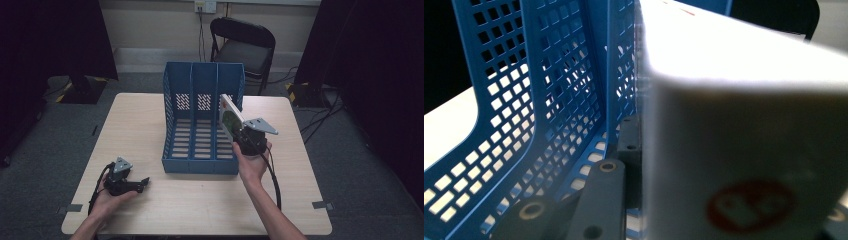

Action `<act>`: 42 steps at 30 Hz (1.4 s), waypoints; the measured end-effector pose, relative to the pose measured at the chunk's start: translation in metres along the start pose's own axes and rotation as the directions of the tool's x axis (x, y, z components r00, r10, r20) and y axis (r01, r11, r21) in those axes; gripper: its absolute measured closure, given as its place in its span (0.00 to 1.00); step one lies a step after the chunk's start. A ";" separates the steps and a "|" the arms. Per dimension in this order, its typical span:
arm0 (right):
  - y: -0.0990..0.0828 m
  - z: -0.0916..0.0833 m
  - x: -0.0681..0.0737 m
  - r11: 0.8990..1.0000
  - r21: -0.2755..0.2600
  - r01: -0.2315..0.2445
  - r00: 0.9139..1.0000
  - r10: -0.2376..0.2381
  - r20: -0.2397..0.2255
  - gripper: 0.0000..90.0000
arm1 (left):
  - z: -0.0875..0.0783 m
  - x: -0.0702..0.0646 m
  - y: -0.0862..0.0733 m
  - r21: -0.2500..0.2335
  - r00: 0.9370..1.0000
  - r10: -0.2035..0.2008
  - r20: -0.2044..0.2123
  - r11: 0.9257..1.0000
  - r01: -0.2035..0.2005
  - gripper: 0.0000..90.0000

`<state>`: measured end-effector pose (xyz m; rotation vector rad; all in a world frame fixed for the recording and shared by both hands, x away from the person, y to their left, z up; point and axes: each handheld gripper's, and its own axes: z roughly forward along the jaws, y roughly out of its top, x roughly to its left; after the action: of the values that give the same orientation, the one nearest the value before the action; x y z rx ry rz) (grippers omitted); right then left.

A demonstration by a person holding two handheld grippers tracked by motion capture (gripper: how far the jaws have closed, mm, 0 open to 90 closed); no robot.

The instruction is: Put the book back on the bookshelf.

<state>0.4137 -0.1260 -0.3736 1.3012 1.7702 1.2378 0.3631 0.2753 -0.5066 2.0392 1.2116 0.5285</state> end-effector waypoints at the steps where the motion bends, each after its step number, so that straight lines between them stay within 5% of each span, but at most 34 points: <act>1: 0.000 0.000 0.000 1.000 0.000 0.000 1.000 0.000 0.000 0.85 | 0.000 0.000 0.000 0.000 1.000 0.000 0.000 1.000 0.000 0.14; 19: -0.004 0.035 0.011 0.999 0.019 -0.051 0.995 0.049 0.082 0.85 | 0.000 0.000 0.000 0.000 1.000 0.000 0.000 1.000 0.000 0.14; 42: -0.012 0.067 0.012 0.997 0.073 -0.002 0.987 -0.009 0.158 0.85 | 0.000 0.000 0.000 0.000 1.000 0.000 0.000 1.000 0.000 0.14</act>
<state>0.4635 -0.0943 -0.4095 1.3966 1.7174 1.0458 0.3631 0.2753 -0.5066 2.0394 1.2114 0.5284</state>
